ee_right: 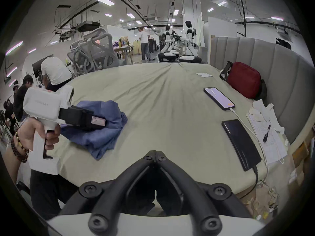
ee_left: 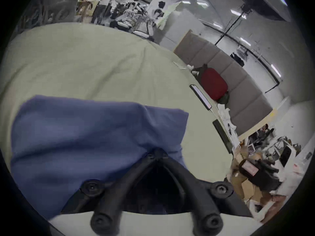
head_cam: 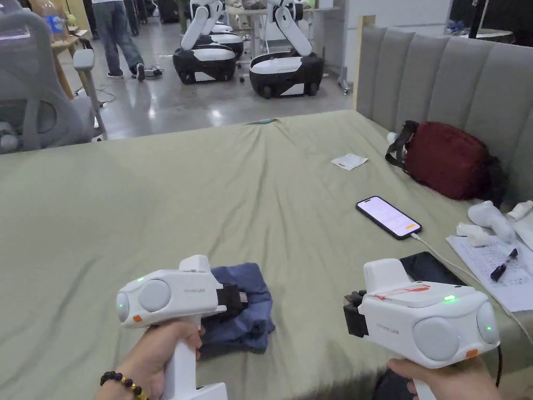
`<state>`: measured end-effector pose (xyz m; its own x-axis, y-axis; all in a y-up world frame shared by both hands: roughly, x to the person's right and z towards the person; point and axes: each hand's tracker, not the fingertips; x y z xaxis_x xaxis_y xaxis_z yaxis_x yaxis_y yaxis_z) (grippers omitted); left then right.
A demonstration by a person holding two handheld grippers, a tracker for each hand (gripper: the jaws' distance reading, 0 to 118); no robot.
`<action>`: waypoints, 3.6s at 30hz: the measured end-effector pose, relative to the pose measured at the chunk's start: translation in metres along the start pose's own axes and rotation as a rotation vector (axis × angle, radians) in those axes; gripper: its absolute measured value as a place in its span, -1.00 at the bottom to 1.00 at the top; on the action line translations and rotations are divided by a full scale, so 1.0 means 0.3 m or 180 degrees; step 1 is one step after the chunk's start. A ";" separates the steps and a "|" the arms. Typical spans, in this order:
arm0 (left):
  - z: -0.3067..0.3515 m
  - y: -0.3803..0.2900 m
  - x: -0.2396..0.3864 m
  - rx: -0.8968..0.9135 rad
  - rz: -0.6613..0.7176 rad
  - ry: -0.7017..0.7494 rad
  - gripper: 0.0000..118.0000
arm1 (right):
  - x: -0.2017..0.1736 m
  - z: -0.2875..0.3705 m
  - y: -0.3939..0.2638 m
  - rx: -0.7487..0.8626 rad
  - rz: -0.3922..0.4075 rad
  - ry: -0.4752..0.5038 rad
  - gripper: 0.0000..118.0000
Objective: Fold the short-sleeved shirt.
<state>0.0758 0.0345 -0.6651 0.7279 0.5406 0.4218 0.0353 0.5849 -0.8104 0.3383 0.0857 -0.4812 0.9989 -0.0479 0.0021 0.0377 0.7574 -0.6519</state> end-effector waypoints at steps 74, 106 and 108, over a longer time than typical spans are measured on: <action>1.545 0.008 -1.568 0.0663 0.1389 0.1148 -0.36 | -1.491 -0.530 0.463 0.1207 0.0817 0.2045 -0.98; 1.102 0.245 -0.483 0.2666 -0.0756 0.2521 -1.00 | -0.847 -0.214 0.653 0.1758 0.0736 0.0769 -0.98; 0.990 0.260 -0.366 0.2746 -0.0851 0.2382 -1.00 | -0.722 -0.169 0.663 0.1825 0.0680 0.0542 -0.98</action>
<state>-0.2048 0.2003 -0.6539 0.9991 0.0162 -0.0403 -0.0189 0.9976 -0.0667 0.1280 0.2137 -0.6498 0.9692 0.0756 -0.2344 -0.1048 0.9878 -0.1148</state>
